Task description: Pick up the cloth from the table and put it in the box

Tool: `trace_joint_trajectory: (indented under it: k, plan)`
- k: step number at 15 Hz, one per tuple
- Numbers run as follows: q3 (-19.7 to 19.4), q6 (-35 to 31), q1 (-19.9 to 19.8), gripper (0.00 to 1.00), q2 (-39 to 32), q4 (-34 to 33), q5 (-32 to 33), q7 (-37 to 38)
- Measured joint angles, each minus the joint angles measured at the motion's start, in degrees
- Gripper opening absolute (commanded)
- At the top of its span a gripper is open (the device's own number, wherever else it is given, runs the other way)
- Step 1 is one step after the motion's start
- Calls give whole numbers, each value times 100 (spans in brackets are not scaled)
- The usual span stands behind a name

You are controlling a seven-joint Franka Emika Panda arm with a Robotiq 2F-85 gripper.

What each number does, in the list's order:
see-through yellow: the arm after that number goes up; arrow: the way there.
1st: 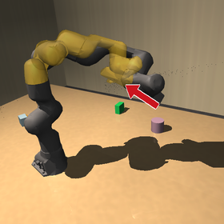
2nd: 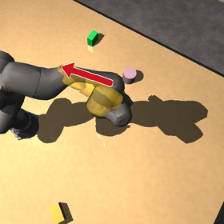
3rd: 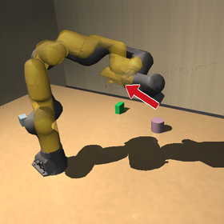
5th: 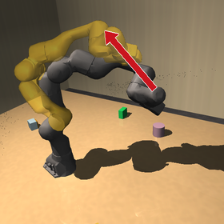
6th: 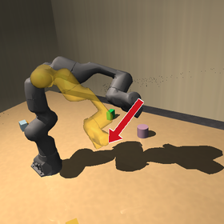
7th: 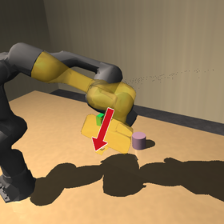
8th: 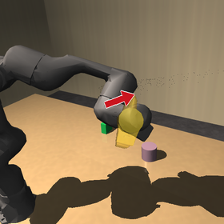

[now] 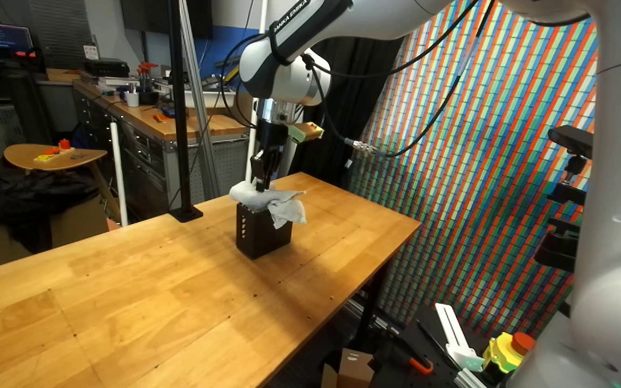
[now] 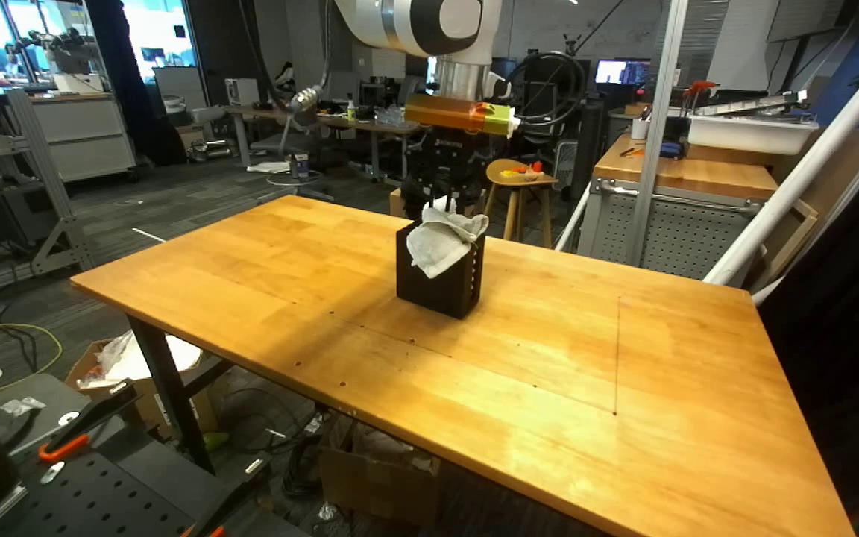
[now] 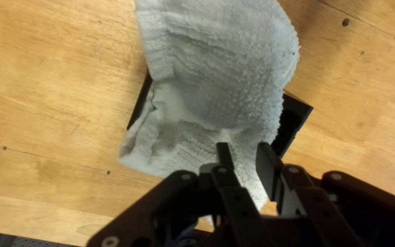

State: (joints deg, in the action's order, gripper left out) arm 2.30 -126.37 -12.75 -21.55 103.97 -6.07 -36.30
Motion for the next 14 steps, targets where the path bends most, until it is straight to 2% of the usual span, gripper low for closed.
trace_joint_trajectory:
  k: [14]
  plan:
    - [-18,-1,176,0,-123,-99,45,-1]
